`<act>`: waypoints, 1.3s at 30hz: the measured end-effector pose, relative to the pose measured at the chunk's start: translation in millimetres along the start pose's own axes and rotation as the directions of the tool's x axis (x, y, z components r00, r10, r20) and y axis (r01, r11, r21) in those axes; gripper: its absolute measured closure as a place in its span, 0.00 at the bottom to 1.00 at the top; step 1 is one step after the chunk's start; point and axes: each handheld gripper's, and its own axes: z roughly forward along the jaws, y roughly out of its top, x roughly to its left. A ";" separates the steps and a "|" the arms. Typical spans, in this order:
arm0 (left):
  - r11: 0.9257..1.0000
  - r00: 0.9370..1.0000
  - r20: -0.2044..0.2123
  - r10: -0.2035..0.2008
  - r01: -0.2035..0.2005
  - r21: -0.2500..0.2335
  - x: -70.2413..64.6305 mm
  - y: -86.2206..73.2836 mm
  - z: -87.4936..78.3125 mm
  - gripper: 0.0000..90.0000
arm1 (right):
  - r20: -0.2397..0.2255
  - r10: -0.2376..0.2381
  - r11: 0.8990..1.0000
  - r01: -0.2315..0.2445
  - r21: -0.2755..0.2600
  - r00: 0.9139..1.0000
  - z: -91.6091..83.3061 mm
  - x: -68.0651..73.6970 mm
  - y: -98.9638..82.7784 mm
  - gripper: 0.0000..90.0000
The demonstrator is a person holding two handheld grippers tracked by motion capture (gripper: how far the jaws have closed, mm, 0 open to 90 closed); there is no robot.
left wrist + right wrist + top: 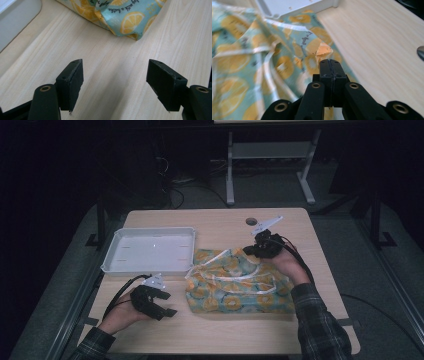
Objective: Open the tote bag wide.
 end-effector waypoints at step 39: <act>1.000 1.000 -0.018 0.002 -0.002 -0.019 5.1 -3.6 -0.6 0.28 | -0.040 0.063 0.998 -0.062 0.023 0.997 -39.4 18.8 -47.2 0.69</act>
